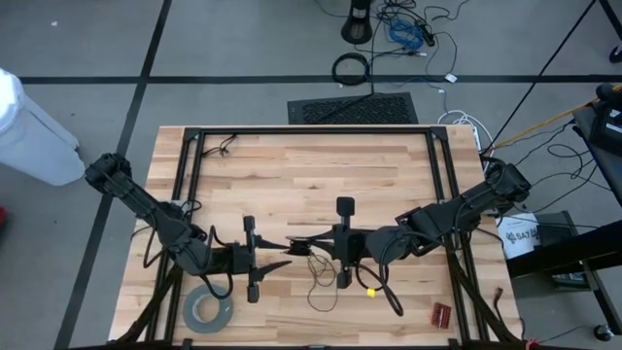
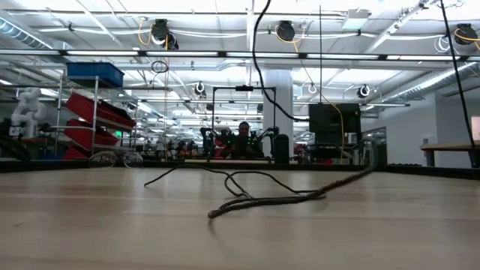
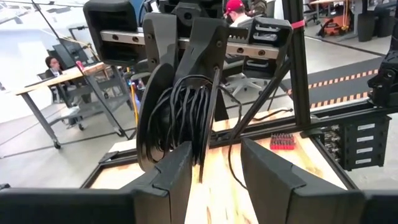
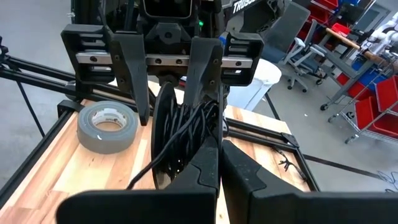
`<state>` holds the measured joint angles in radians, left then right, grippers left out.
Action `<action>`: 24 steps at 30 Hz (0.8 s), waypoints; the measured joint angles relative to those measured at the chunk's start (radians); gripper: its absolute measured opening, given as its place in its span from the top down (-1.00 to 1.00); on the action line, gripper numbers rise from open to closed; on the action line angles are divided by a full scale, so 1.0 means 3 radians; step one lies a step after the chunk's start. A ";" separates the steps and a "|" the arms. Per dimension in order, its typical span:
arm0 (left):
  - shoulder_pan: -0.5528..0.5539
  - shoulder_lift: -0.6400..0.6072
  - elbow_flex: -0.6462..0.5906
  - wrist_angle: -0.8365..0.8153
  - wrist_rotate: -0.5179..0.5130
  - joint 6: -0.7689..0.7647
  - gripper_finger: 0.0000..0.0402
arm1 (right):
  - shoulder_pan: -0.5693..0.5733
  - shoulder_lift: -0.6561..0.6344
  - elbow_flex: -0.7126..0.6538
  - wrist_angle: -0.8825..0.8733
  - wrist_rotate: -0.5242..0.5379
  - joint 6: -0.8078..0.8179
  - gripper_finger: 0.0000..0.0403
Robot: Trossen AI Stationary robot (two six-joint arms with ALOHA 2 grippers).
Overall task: Coil cords
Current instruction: Coil the black wire onto the spool
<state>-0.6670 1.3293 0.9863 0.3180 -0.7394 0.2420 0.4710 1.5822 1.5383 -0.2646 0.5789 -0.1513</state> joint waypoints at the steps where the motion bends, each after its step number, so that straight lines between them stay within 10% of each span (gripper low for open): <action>1: 0.0000 0.0000 0.0000 0.0001 0.0002 0.0000 0.29 | 0.0001 0.0000 0.0000 0.0000 0.0000 0.0000 1.00; 11: 0.0021 0.0000 0.0000 0.0002 0.0010 0.0028 0.33 | 0.0000 0.0000 0.0000 -0.0001 0.0000 0.0000 1.00; 24: 0.0064 -0.0001 0.0000 0.0007 0.0010 0.0084 0.96 | 0.0000 -0.0001 0.0000 -0.0009 -0.0024 0.0001 1.00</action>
<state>-0.6479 1.3289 0.9863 0.3201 -0.7364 0.2672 0.4709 1.5818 1.5383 -0.2672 0.5716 -0.1509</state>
